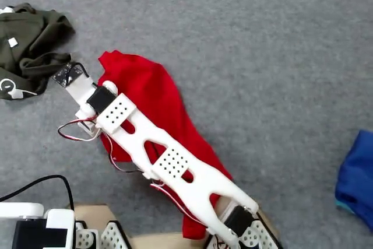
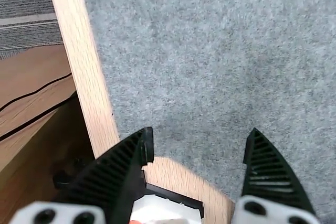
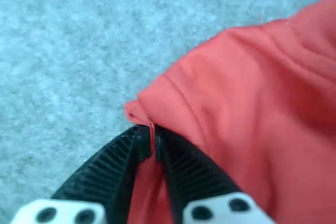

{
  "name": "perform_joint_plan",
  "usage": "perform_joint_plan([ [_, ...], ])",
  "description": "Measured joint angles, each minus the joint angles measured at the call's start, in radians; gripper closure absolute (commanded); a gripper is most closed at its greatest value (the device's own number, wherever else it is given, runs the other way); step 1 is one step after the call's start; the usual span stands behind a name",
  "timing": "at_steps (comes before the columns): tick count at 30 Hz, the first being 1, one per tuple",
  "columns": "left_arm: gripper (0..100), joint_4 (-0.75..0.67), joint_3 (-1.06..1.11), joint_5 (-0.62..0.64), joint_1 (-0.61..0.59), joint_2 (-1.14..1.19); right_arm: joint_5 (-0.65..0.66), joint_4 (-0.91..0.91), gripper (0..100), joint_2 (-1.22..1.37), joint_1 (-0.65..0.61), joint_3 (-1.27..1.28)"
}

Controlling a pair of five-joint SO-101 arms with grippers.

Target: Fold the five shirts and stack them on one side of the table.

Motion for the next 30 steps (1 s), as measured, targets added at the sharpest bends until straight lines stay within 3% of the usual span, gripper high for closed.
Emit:
perform_joint_plan([
  [7, 71, 0.0, 0.0, 0.0, 0.0, 0.0, -0.014, 0.015, 99.3, -0.074, 0.014, 0.003],
  [19, 71, 0.0, 0.0, 0.0, 0.0, 0.0, -0.075, 0.017, 99.3, -0.456, 0.064, 0.003],
  [25, 71, 0.0, 0.0, 0.0, 0.0, 0.0, -0.084, -0.008, 99.3, -0.723, 0.213, 0.003],
  [30, 71, 0.0, -0.032, 0.0, 0.0, 0.0, -0.084, 0.002, 99.3, -0.918, 0.456, 0.003],
])
